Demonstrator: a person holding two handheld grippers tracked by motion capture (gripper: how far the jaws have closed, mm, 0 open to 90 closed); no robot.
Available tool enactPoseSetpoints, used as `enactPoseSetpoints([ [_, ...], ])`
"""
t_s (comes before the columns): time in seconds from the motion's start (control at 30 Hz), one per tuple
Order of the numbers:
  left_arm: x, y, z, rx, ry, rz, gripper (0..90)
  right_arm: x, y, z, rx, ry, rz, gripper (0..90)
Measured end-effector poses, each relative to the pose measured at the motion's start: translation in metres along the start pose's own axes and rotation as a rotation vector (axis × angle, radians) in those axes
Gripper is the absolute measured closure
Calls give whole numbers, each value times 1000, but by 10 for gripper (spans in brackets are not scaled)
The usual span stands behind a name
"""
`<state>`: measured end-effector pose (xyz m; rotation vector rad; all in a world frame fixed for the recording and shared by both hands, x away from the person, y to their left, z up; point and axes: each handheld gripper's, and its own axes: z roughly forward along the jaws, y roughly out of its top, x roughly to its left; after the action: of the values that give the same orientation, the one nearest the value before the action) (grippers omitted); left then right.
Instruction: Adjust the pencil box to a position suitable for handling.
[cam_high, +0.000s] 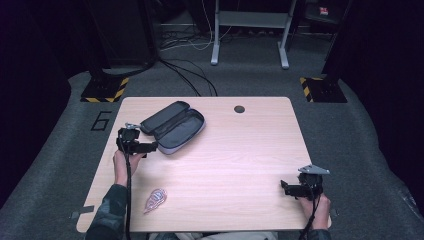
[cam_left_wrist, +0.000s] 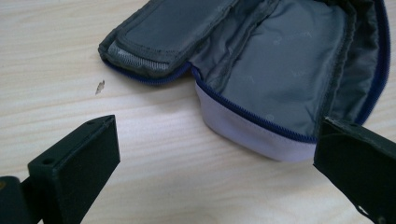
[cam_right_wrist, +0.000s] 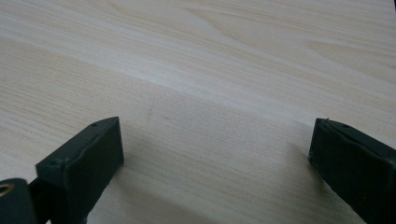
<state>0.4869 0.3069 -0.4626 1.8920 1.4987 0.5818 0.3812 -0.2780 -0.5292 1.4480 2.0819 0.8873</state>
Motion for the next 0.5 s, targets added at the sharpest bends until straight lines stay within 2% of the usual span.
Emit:
enactPoseSetpoints([
  [0.17,-4,8,12,14,-8,-15,7,0,0,0,-1,-1,-3,26],
  [0.23,-6,11,18,23,3,-15,18,0,0,0,-4,0,2,27],
  [0.33,-8,14,29,55,-5,-25,28,1,0,0,-12,-3,2,28],
  [0.37,-9,17,33,73,13,-22,41,0,0,0,-8,-3,-1,28],
  [0.43,-9,19,36,75,10,-27,48,0,0,0,1,-1,3,28],
  [0.5,-11,22,42,100,22,-29,80,0,0,0,-1,-4,2,29],
])
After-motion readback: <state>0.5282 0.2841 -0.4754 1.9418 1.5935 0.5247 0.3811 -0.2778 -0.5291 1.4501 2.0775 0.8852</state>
